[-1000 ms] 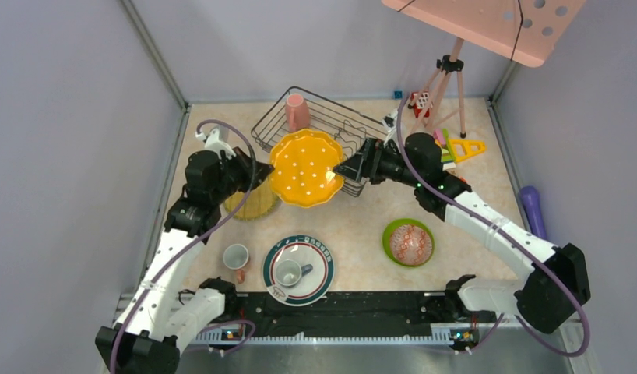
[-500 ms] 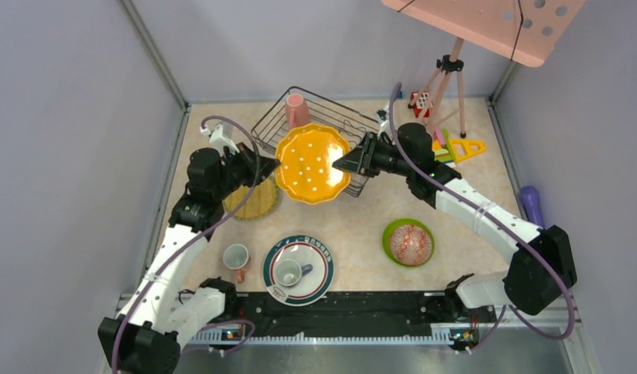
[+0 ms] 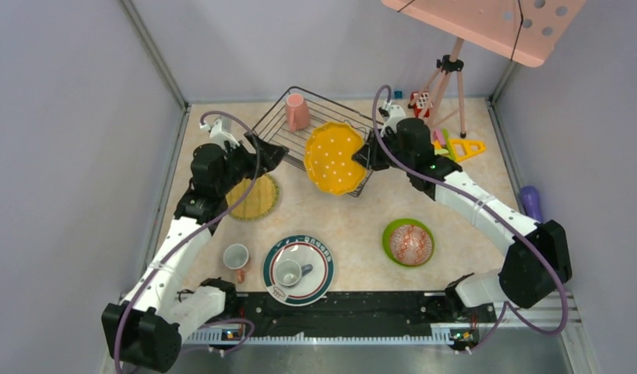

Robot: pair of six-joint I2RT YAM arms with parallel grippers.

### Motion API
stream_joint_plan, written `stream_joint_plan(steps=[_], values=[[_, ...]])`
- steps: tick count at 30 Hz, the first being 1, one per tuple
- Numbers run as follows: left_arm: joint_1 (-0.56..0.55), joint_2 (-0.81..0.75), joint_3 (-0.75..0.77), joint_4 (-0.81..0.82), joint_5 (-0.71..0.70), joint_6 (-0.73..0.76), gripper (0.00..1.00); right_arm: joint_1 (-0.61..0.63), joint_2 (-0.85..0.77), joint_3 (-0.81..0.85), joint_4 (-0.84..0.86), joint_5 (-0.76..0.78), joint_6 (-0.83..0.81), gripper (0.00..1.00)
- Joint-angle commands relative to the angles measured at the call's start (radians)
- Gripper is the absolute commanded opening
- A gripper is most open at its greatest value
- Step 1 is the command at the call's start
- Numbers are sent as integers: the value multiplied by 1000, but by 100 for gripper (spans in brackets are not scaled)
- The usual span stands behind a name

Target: Load the mixed dishes into the dish rack

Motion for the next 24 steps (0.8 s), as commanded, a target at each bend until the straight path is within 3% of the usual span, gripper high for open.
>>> stream_joint_plan(steps=[1, 4, 13, 24], values=[[0, 40, 50, -38, -69, 5, 89, -7, -56, 145, 203, 119, -231, 0], [0, 55, 70, -100, -117, 15, 98, -7, -65, 186, 218, 150, -326, 0], [6, 74, 12, -33, -166, -62, 97, -7, -12, 261, 269, 274, -594, 0], [6, 172, 66, -50, -169, -136, 94, -26, 129, 266, 460, 187, -938, 0]])
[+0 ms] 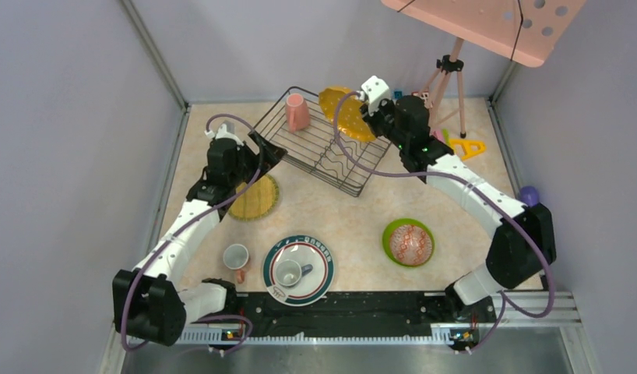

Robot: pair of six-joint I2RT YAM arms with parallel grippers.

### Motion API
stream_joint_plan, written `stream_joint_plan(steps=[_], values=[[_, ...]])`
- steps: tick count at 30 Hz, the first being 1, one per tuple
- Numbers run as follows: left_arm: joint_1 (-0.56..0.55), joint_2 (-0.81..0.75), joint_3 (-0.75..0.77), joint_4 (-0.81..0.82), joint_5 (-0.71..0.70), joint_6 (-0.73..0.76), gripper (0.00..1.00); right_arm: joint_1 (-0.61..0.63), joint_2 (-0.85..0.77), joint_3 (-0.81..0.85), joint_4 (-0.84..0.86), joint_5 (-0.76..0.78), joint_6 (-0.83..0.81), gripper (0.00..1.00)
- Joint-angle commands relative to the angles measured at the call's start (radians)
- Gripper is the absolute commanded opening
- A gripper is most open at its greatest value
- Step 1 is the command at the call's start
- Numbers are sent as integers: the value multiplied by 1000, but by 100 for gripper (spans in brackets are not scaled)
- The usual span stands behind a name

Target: Load the mixed dishes into the dish rack

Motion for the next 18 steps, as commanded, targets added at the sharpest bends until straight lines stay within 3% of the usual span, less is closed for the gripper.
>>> stream_joint_plan(steps=[1, 18], values=[[4, 4, 44, 34, -6, -23, 94, -15, 45, 93, 267, -44, -159, 0], [5, -25, 43, -7, -22, -9, 93, -41, 143, 168, 314, -48, -223, 0]])
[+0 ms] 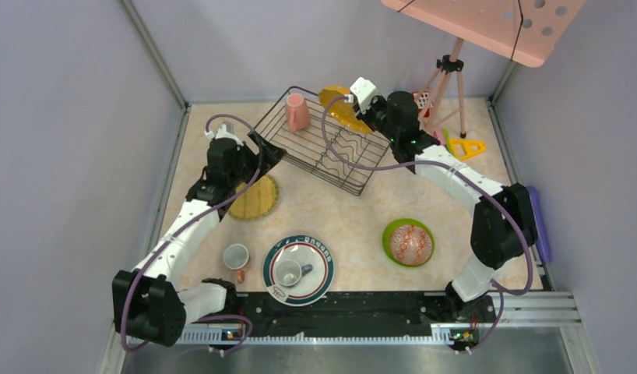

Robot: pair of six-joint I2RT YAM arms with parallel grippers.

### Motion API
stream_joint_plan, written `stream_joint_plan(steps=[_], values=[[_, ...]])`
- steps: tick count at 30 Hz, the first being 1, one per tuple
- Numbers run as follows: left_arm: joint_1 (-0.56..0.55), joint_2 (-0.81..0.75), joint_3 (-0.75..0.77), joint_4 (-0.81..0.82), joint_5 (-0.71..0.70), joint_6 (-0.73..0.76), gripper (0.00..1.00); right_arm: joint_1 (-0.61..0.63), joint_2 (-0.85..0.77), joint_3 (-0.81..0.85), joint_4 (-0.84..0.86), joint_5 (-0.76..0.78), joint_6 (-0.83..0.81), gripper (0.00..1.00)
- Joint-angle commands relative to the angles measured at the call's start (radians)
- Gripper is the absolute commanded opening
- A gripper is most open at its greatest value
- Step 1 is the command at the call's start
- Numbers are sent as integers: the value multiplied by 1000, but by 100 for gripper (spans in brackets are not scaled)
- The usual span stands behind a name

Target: Load the mixed dishes into the dish rack

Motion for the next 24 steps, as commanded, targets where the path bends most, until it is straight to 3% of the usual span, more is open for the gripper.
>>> stream_joint_plan(steps=[1, 24], values=[[5, -36, 39, 11, -21, 5, 93, -21, -36, 124, 214, -22, -18, 0], [12, -39, 62, -35, -62, 0, 93, -50, 46, 86, 225, -52, -69, 0]])
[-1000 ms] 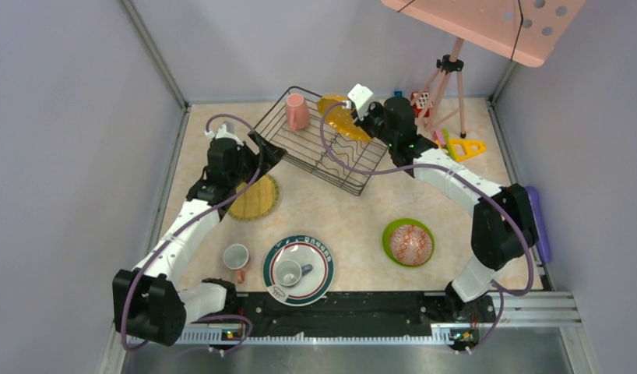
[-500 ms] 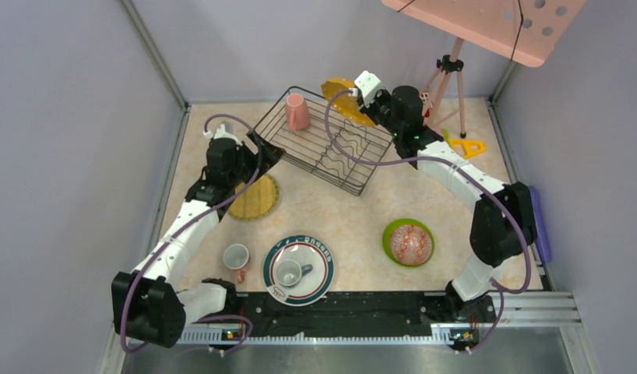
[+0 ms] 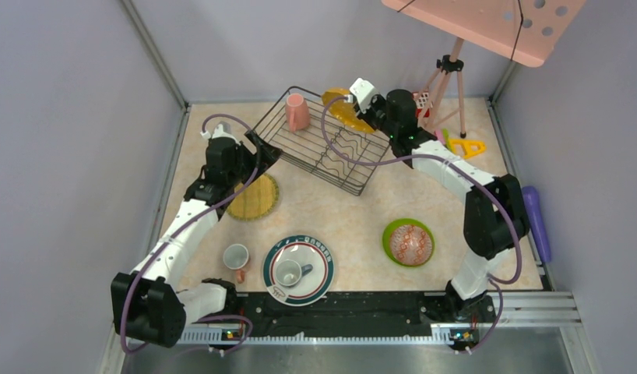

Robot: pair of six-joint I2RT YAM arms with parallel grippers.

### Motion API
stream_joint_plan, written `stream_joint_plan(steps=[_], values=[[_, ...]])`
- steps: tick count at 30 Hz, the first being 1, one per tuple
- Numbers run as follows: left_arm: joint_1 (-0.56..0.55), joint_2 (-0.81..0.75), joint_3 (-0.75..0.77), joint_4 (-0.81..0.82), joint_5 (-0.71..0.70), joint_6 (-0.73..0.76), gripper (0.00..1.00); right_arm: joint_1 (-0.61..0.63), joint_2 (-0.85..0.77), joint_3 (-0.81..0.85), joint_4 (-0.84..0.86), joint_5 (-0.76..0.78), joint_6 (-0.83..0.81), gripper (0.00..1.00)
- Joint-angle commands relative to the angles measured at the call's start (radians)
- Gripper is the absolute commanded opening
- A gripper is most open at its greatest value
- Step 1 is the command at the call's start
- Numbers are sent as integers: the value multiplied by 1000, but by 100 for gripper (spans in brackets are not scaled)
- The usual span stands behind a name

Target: Load the mixed dishes into the dish rack

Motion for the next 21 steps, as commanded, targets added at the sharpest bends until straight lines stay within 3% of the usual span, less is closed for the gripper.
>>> stream_joint_plan(steps=[1, 21], values=[[6, -30, 42, 18, -17, 5, 93, -9, -30, 31, 224, -23, -34, 0], [14, -32, 35, -17, -48, 37, 93, -40, 3, -83, 283, -99, 96, 0]])
